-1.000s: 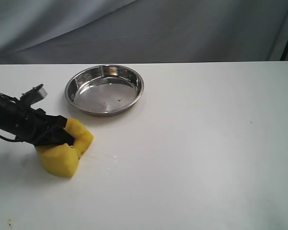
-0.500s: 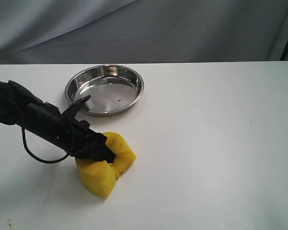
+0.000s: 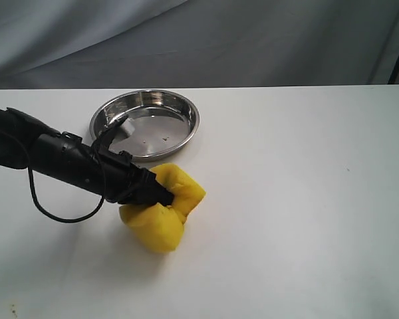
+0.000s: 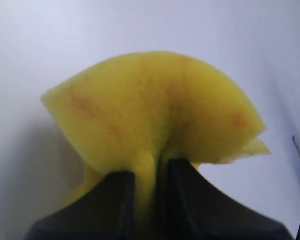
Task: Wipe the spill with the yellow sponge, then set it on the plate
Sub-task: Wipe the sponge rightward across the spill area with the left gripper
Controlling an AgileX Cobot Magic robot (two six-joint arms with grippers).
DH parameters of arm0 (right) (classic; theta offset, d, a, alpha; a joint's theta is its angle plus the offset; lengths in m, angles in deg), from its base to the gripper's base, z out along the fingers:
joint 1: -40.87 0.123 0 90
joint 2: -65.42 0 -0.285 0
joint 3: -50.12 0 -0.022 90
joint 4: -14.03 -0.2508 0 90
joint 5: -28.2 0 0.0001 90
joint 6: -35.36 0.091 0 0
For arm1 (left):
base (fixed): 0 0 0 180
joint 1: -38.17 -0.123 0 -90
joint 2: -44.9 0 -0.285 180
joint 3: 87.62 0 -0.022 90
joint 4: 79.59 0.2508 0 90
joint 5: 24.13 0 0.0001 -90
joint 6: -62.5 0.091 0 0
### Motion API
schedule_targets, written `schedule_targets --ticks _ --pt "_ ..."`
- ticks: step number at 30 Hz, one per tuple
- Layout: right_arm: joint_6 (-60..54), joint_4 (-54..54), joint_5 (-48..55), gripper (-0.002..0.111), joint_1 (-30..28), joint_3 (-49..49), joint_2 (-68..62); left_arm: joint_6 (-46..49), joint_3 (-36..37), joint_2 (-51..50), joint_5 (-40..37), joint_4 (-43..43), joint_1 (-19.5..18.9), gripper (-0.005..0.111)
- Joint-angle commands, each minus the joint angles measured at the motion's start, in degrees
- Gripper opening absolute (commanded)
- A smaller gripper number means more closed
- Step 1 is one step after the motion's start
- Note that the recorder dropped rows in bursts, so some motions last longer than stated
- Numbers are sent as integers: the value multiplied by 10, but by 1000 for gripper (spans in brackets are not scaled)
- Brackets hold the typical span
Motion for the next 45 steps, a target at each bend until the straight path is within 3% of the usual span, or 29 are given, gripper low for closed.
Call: schedule_targets --ticks 1,10,20,28,36,45 --pt "3 4 -2 0 1 -2 3 16 3 4 -8 -36 7 0" --pt "3 4 -2 0 1 -2 3 15 19 4 2 -36 20 0" --pt "3 4 -2 0 1 -2 3 15 20 4 81 -24 20 0" --pt "3 4 -2 0 1 -2 3 -76 20 4 128 137 20 0" --pt "3 4 -2 0 1 -2 3 -125 20 4 132 190 18 0" --pt "3 4 -2 0 1 -2 3 -261 20 4 149 297 18 0"
